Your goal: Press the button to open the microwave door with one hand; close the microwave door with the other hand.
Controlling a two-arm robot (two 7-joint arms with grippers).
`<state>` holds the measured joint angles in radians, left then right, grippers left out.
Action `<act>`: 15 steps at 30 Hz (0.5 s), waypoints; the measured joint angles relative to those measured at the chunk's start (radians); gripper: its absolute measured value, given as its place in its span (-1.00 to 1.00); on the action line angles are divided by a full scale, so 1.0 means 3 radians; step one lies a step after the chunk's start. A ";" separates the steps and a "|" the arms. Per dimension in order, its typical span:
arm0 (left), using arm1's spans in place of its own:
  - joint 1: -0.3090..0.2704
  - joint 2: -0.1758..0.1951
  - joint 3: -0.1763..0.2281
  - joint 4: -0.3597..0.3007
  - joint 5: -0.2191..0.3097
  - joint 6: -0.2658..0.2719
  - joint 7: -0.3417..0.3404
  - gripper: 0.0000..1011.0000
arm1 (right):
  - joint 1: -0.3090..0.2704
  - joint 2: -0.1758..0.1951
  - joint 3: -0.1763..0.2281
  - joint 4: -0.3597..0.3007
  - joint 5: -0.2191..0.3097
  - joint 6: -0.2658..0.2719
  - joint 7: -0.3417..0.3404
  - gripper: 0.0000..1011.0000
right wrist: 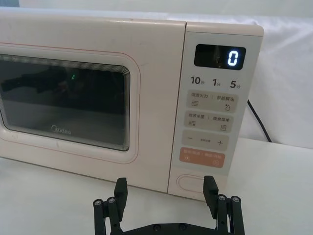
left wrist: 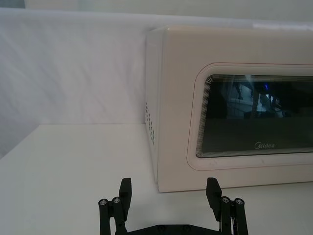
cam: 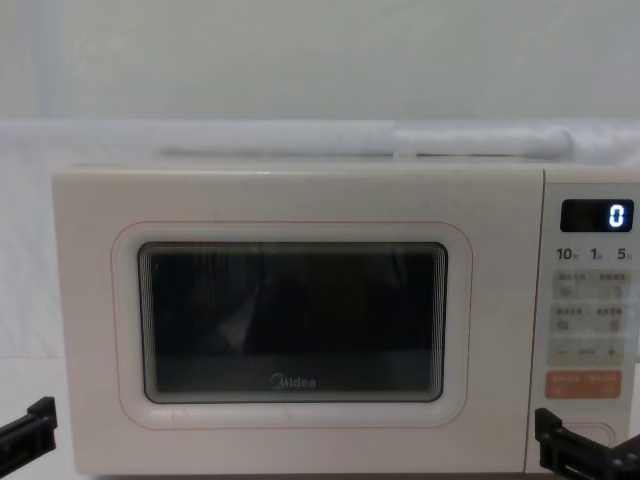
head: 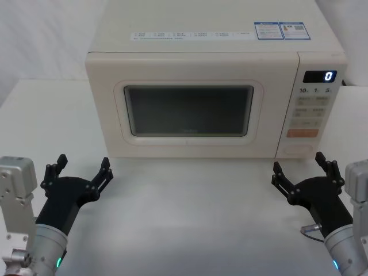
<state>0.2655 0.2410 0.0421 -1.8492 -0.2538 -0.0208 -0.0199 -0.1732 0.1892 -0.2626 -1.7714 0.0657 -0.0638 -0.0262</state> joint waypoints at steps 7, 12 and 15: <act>0.0000 0.0000 0.0000 0.0000 0.0000 0.0000 0.0000 0.98 | 0.0000 0.0000 0.0000 0.0000 0.0000 0.0000 0.0000 0.98; 0.0000 0.0000 0.0000 0.0000 0.0000 0.0000 0.0000 0.98 | 0.0000 0.0000 0.0000 0.0000 0.0000 0.0000 0.0000 0.98; 0.0000 0.0000 0.0000 0.0000 0.0000 0.0000 0.0000 0.98 | 0.0000 0.0000 0.0000 0.0000 0.0000 0.0000 0.0000 0.98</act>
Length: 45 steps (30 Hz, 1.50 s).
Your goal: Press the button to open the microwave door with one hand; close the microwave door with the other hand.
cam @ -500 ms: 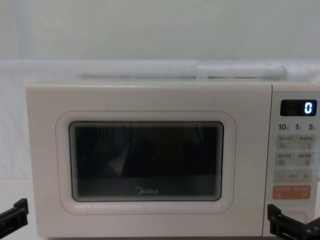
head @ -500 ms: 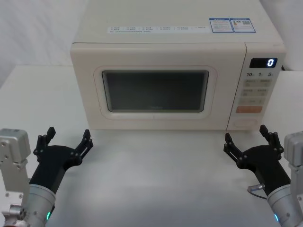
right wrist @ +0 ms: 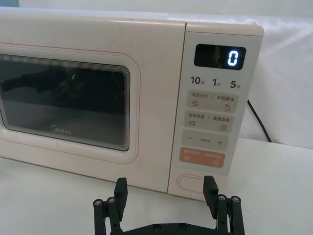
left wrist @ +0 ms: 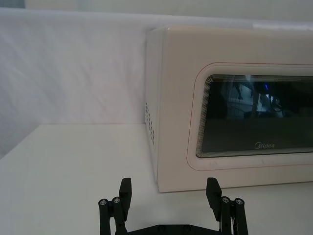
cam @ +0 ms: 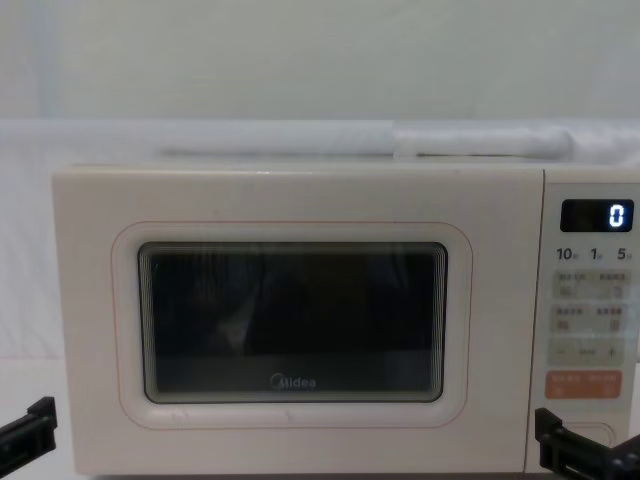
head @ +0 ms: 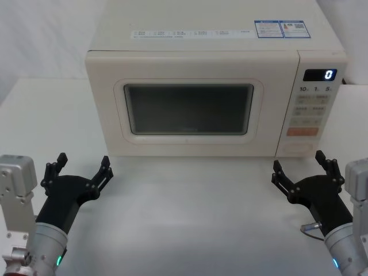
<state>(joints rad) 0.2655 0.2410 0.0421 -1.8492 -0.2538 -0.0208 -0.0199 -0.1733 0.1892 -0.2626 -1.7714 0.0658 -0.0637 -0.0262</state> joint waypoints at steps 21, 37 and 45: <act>0.0000 0.0000 0.0000 0.0000 0.0000 0.0000 0.0000 0.98 | 0.0000 0.0000 0.0000 0.0000 0.0000 0.0000 0.0000 0.98; 0.0000 0.0000 0.0000 0.0000 0.0000 0.0000 0.0000 0.98 | 0.0000 0.0000 0.0000 0.0000 0.0000 0.0000 0.0000 0.87; 0.0000 0.0000 0.0000 0.0000 0.0000 0.0000 0.0000 0.98 | 0.0000 0.0000 0.0000 0.0000 0.0000 0.0000 0.0000 0.49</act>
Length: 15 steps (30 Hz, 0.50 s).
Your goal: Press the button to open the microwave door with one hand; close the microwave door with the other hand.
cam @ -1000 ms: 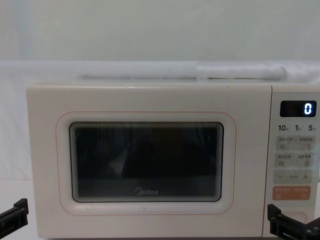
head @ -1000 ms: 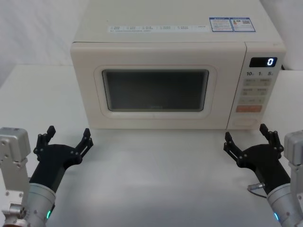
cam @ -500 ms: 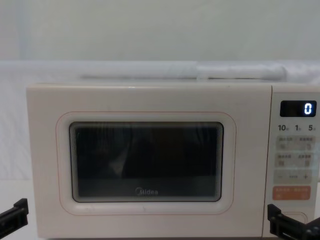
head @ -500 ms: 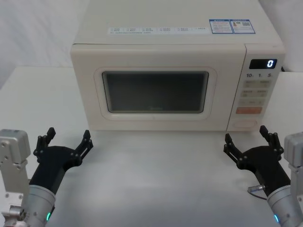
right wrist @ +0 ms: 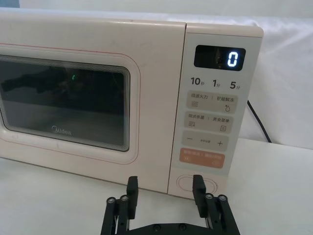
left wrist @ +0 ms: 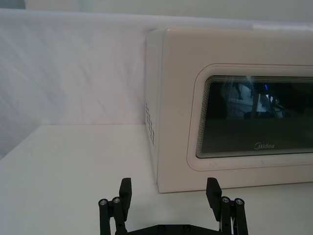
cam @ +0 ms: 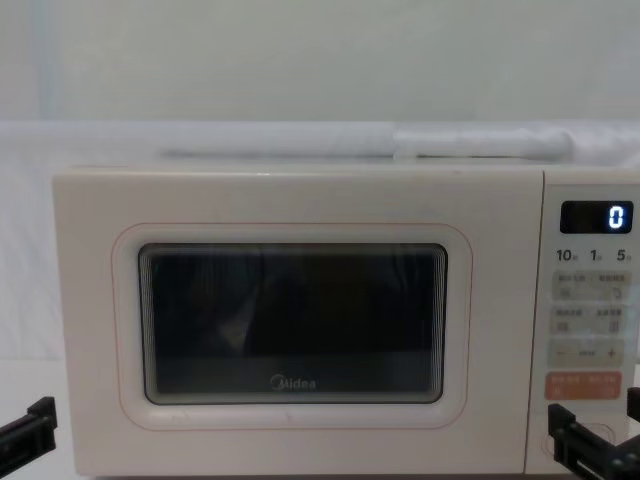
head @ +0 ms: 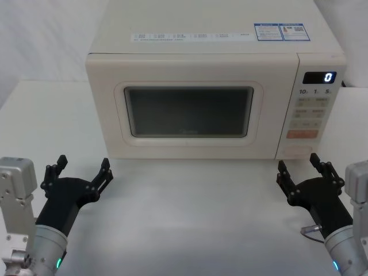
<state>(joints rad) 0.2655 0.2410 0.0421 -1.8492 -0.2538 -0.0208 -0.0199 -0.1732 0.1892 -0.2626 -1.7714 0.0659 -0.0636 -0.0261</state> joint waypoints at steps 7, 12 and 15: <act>0.0000 0.0000 0.0000 0.0000 0.0000 0.0000 0.0000 0.98 | 0.0000 0.0000 0.0000 0.0000 0.0000 0.0000 0.0000 0.00; 0.0000 0.0000 0.0000 0.0000 0.0000 0.0000 0.0000 0.98 | 0.0000 0.0000 0.0000 0.0000 0.0000 0.0000 0.0000 -0.28; 0.0000 0.0000 0.0000 0.0000 0.0000 0.0000 0.0000 0.98 | 0.0000 0.0000 0.0000 0.0000 0.0000 0.0000 0.0000 -0.47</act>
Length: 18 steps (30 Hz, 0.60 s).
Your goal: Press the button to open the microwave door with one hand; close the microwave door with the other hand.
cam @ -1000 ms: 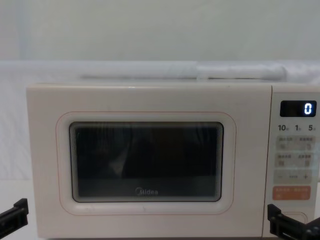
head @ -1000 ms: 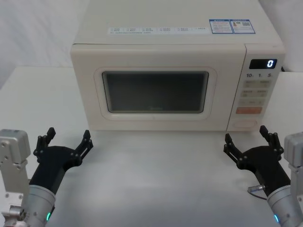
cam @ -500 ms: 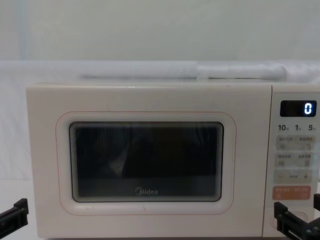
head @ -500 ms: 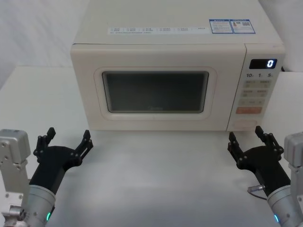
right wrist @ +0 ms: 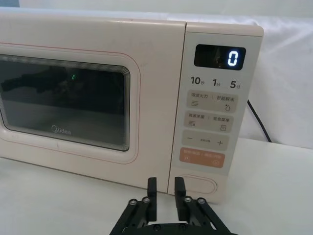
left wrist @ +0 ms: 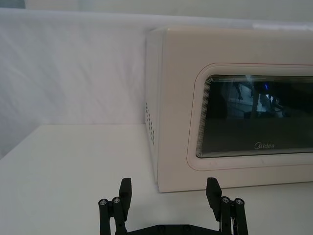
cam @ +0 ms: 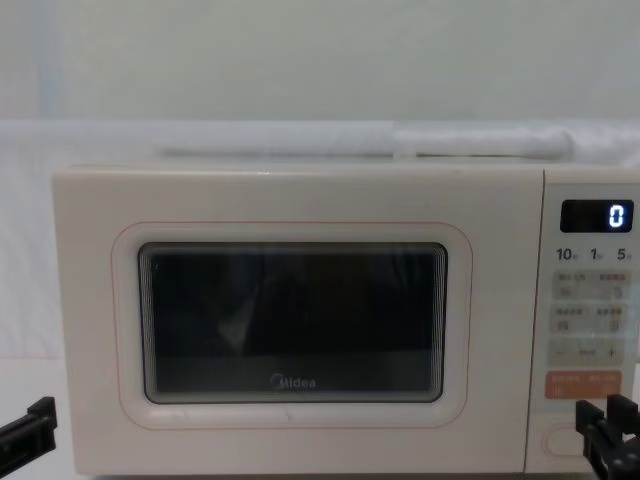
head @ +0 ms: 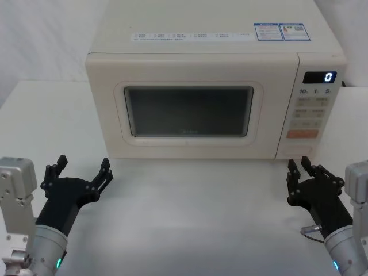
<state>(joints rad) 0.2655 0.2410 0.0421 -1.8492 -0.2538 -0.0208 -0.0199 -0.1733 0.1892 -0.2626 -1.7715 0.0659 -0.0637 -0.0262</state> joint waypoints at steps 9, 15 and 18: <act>0.0000 0.0000 0.0000 0.0000 0.0000 0.0000 0.0000 0.98 | 0.0000 0.0000 0.0000 0.0000 0.0000 0.0000 0.0000 -0.99; 0.0000 0.0000 0.0000 0.0000 0.0000 0.0000 0.0000 0.98 | 0.0000 0.0000 0.0000 0.0000 0.0000 0.0000 0.0000 -1.00; 0.0000 0.0000 0.0000 0.0000 0.0000 0.0000 0.0000 0.98 | 0.0000 0.0000 0.0000 0.0000 0.0000 0.0000 0.0000 -1.00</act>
<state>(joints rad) 0.2655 0.2410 0.0421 -1.8492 -0.2538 -0.0208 -0.0199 -0.1732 0.1892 -0.2625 -1.7714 0.0659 -0.0636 -0.0261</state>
